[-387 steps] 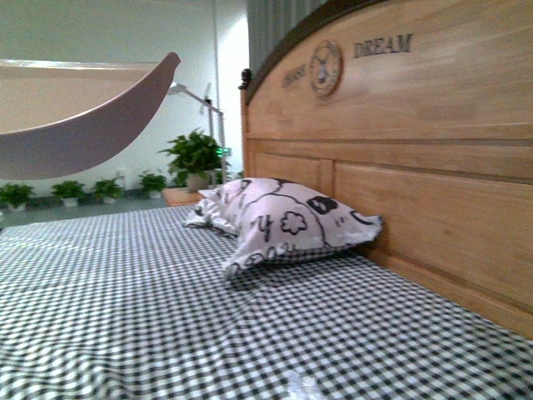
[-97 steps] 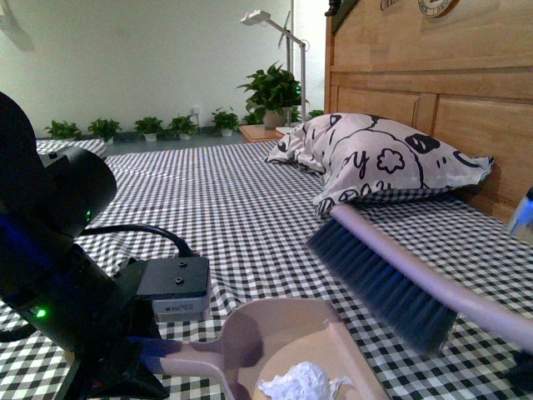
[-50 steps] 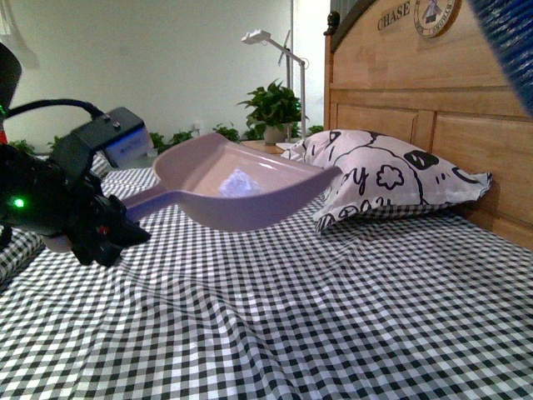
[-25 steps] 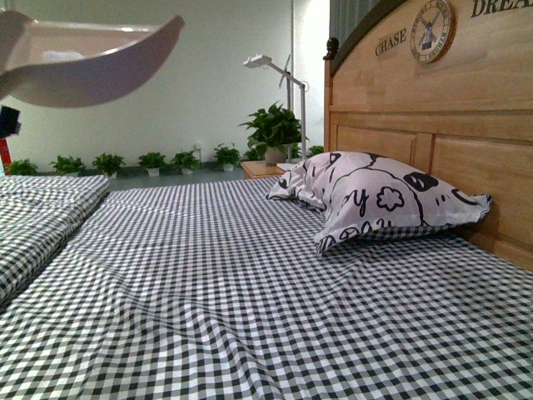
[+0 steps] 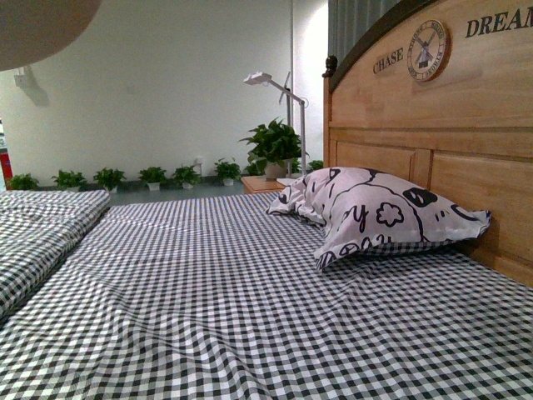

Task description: Clean up trash

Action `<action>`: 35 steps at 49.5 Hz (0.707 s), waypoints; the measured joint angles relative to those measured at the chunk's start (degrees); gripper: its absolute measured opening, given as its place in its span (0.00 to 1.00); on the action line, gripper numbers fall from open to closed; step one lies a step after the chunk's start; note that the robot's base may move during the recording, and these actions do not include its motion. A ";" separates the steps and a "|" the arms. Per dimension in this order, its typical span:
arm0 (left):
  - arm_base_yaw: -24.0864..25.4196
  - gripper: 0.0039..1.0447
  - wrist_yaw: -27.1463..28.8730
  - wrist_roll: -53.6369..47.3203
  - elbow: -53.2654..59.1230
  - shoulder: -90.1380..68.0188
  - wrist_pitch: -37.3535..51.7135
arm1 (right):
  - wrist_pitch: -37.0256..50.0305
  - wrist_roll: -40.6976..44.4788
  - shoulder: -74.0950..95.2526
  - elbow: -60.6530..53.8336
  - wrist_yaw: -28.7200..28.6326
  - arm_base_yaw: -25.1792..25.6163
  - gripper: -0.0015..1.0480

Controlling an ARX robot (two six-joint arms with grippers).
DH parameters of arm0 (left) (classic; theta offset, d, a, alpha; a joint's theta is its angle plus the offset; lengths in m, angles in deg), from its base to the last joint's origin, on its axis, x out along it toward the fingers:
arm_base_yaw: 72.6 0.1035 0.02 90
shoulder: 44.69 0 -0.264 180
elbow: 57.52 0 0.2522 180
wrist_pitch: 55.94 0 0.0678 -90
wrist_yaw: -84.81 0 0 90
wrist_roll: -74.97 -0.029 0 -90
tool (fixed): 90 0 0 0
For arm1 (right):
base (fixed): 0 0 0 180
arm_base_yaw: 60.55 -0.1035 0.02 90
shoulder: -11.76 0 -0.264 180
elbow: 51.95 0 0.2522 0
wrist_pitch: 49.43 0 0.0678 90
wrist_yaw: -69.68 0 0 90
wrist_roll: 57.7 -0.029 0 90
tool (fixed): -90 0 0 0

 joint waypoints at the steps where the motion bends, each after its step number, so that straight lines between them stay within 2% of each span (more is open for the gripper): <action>1: 0.00 0.23 -0.04 0.02 0.00 0.00 0.00 | 0.00 -0.02 -0.02 0.00 0.00 0.00 0.18; 35: -0.07 0.23 -0.09 0.22 0.09 0.00 0.00 | -0.02 -0.22 -0.04 -0.02 0.04 0.00 0.18</action>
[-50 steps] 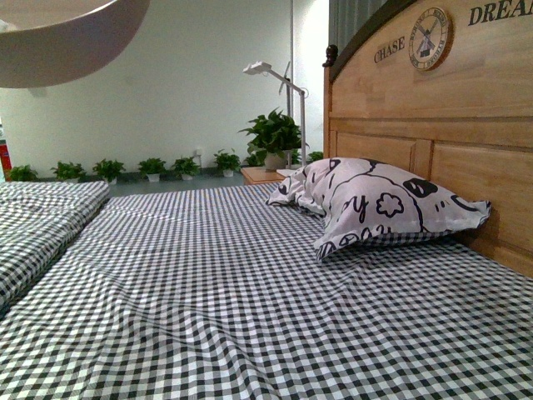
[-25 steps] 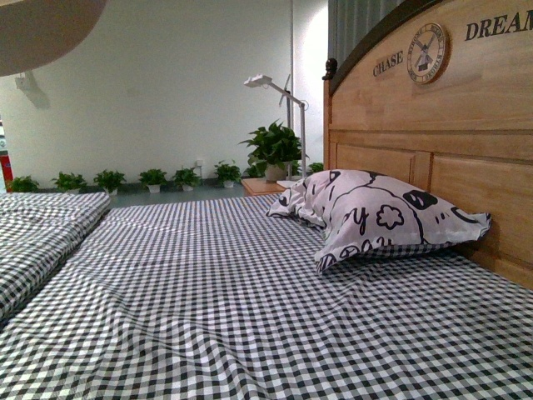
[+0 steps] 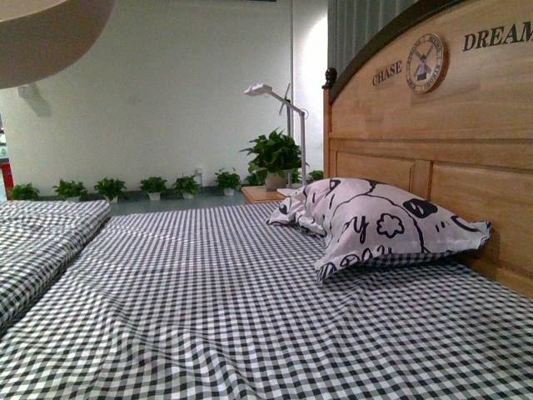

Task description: Clean up trash

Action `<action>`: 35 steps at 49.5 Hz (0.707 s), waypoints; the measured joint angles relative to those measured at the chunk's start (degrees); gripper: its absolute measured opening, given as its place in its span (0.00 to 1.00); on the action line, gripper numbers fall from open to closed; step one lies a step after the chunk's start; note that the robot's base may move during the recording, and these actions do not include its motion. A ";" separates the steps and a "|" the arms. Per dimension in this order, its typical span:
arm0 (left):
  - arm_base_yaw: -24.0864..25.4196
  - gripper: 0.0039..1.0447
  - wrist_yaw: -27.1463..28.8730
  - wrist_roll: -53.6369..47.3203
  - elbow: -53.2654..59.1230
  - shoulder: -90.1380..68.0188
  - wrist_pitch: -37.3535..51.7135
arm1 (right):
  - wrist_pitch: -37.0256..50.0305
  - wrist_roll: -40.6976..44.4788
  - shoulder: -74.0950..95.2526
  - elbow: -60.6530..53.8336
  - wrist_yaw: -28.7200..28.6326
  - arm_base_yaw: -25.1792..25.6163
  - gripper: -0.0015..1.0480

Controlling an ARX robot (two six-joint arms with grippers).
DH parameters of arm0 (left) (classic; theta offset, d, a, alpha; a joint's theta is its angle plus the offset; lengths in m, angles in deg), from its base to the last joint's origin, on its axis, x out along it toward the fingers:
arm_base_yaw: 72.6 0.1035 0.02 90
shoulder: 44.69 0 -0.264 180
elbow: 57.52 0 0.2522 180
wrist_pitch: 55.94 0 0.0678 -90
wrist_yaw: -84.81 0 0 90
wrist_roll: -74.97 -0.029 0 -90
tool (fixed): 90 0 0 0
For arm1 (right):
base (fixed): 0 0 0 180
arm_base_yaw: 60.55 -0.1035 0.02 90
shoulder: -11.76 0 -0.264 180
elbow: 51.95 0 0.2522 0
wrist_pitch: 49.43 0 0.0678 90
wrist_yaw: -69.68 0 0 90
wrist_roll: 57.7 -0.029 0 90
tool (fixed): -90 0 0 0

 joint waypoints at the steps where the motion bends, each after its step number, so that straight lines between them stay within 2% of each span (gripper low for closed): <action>1: 0.00 0.23 0.00 0.00 0.00 0.00 0.00 | 0.00 -0.02 0.00 0.00 0.00 0.00 0.18; 35: 0.00 0.23 0.00 0.02 0.00 0.00 0.00 | 0.00 -0.02 0.00 0.00 0.00 0.00 0.18</action>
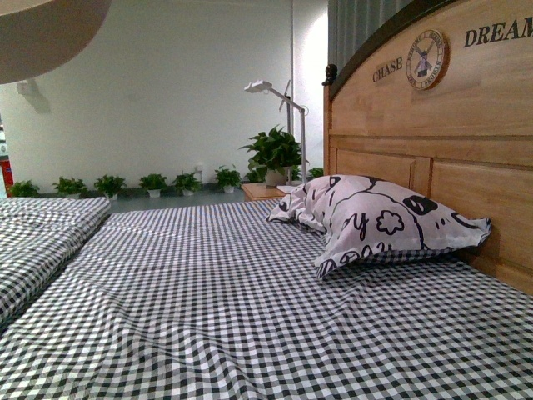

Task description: Clean up trash

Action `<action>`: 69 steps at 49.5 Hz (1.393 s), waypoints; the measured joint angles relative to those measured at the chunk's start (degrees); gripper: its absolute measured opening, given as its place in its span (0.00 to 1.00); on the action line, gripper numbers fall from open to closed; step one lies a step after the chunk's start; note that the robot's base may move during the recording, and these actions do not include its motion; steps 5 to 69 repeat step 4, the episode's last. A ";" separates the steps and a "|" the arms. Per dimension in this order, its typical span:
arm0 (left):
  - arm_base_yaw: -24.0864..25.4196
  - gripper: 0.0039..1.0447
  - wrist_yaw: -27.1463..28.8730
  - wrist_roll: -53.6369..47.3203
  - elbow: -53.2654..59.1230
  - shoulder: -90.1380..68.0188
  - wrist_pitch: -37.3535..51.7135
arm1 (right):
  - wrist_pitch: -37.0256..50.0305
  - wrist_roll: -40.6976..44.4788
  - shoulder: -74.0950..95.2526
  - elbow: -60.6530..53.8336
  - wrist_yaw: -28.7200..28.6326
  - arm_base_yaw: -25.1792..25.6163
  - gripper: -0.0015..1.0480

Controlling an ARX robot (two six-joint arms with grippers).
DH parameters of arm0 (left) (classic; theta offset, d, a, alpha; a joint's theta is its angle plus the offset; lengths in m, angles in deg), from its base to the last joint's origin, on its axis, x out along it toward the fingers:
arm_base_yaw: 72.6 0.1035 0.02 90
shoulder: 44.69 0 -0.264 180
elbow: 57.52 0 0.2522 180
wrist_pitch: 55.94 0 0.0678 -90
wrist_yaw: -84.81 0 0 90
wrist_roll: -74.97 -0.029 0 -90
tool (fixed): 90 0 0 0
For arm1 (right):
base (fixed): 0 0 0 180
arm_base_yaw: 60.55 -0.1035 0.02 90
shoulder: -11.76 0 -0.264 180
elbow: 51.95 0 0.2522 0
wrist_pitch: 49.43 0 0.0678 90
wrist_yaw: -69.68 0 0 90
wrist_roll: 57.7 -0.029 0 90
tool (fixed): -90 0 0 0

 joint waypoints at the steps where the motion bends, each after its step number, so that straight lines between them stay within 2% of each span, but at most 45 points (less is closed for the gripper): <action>1: 0.00 0.23 0.00 0.00 0.00 0.00 0.00 | 0.00 0.00 0.00 0.00 0.00 0.00 0.18; 69: 0.00 0.23 0.00 0.00 0.00 0.00 0.00 | 0.00 0.00 0.00 0.00 0.00 0.00 0.18</action>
